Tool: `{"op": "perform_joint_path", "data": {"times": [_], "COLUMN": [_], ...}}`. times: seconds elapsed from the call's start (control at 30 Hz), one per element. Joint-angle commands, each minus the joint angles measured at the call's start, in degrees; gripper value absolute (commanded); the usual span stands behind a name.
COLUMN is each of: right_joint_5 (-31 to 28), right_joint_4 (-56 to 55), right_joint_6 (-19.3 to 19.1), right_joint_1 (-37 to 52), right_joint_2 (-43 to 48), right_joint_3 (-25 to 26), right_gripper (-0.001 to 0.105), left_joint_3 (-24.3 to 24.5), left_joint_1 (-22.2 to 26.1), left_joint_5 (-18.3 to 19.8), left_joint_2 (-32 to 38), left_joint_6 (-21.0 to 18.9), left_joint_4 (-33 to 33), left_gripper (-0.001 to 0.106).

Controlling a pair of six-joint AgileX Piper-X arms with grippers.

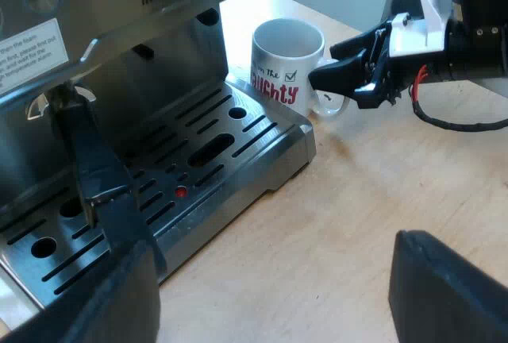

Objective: Place mug into machine

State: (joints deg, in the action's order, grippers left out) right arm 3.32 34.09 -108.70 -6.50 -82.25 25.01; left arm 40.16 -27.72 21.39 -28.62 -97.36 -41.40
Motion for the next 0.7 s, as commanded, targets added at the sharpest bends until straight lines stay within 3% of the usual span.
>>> {"op": "perform_joint_path", "data": {"times": [0.03, 0.13, 0.6, 0.7], "right_joint_5": [0.4, 0.4, 0.4, 0.4], "right_joint_4": [0.2, -0.1, -0.9, -1.3], "right_joint_6": [-0.8, -0.8, -0.8, -0.8], "right_joint_1": [0.1, 0.1, 0.1, 0.1], "right_joint_2": [0.0, 0.0, 0.0, 0.0], "right_joint_3": [0.5, 0.5, 0.5, 0.5], "right_gripper": [0.056, 0.053, 0.003, 0.0], "left_joint_3": [0.4, 0.4, 0.4, 0.4], "left_joint_1": [-0.3, -0.3, -0.3, -0.3], "left_joint_5": [0.3, 0.3, 0.3, 0.3], "left_joint_2": [0.2, 0.2, 0.2, 0.2], "left_joint_6": [-0.5, -0.5, -0.5, -0.5], "left_joint_4": [1.0, 1.0, 1.0, 1.0], "left_gripper": [0.063, 0.063, 0.063, 0.063]}}
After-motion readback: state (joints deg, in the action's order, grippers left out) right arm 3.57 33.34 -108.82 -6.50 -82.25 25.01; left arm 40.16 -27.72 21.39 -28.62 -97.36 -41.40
